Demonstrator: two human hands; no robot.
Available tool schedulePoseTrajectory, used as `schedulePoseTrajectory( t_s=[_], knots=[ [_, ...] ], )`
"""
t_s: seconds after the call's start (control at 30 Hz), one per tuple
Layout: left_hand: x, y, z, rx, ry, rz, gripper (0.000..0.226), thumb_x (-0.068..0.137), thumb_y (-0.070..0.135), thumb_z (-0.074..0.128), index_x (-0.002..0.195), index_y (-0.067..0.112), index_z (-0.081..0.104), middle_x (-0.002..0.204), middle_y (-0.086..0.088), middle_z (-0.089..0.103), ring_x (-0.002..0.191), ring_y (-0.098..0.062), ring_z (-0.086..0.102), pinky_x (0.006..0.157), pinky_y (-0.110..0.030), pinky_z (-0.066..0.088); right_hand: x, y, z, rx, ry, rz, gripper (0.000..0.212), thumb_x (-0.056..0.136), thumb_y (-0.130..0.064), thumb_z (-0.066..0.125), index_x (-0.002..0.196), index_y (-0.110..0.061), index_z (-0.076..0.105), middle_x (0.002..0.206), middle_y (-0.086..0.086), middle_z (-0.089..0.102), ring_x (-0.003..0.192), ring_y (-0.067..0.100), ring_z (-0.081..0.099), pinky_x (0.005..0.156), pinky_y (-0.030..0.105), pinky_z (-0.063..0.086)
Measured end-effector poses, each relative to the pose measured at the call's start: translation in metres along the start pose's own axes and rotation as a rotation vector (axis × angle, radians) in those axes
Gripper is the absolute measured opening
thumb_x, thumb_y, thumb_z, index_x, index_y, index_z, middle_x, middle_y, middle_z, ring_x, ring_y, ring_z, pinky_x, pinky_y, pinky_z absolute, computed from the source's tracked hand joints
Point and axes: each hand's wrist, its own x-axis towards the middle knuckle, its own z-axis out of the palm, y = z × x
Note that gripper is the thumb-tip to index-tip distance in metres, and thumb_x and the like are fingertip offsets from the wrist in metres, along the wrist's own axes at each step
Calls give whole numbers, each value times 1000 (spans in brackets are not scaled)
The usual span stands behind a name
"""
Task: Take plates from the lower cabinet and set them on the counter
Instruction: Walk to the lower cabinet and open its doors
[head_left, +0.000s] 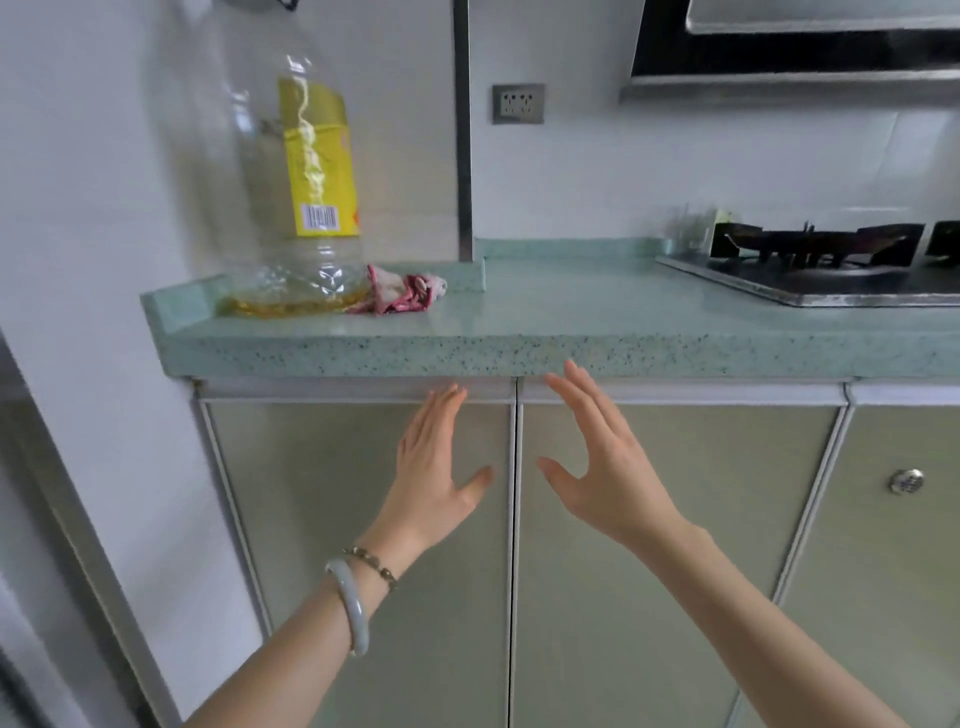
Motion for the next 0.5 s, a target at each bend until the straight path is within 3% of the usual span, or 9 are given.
schedulePoseTrajectory(
  t_s=[0.13, 0.23, 0.3, 0.37, 0.5],
  knots=[
    [14, 20, 5, -817, 141, -366, 75, 78, 11, 69, 140, 28, 31, 146, 6, 40, 132, -5, 39, 110, -31, 32, 14, 0, 1, -80, -14, -79, 82, 74, -4, 72, 145, -18, 32, 156, 1, 21, 146, 16, 18, 117, 28, 16],
    [31, 33, 6, -1234, 253, -550, 71, 73, 7, 69, 136, 16, 36, 131, -1, 50, 120, -14, 51, 99, -30, 41, 17, 1, 2, -130, -54, -122, 88, 73, 3, 69, 146, -20, 25, 155, -1, 16, 146, 15, 13, 117, 21, 8],
    [38, 40, 3, -1420, 294, -578, 49, 82, -3, 62, 126, 11, 44, 116, -4, 54, 109, -16, 54, 92, -28, 42, 17, 3, 2, -167, -103, -128, 93, 74, 4, 65, 145, -26, 14, 155, -5, 9, 145, 10, 5, 115, 14, -1],
    [41, 46, -1, -1544, 292, -611, 26, 88, -4, 53, 106, 14, 52, 105, -3, 56, 104, -15, 56, 96, -28, 40, 17, 5, 1, -194, -146, -120, 95, 74, 5, 60, 144, -31, 7, 155, -9, 2, 145, 8, -1, 113, 13, -4],
    [43, 50, -12, -1617, 280, -719, 14, 93, 4, 48, 104, 6, 56, 121, -6, 59, 125, -18, 51, 114, -34, 30, 12, 10, -2, -232, -186, -100, 95, 74, 9, 54, 149, -26, 9, 156, -8, 2, 146, 7, -3, 117, 20, 1]
  ],
)
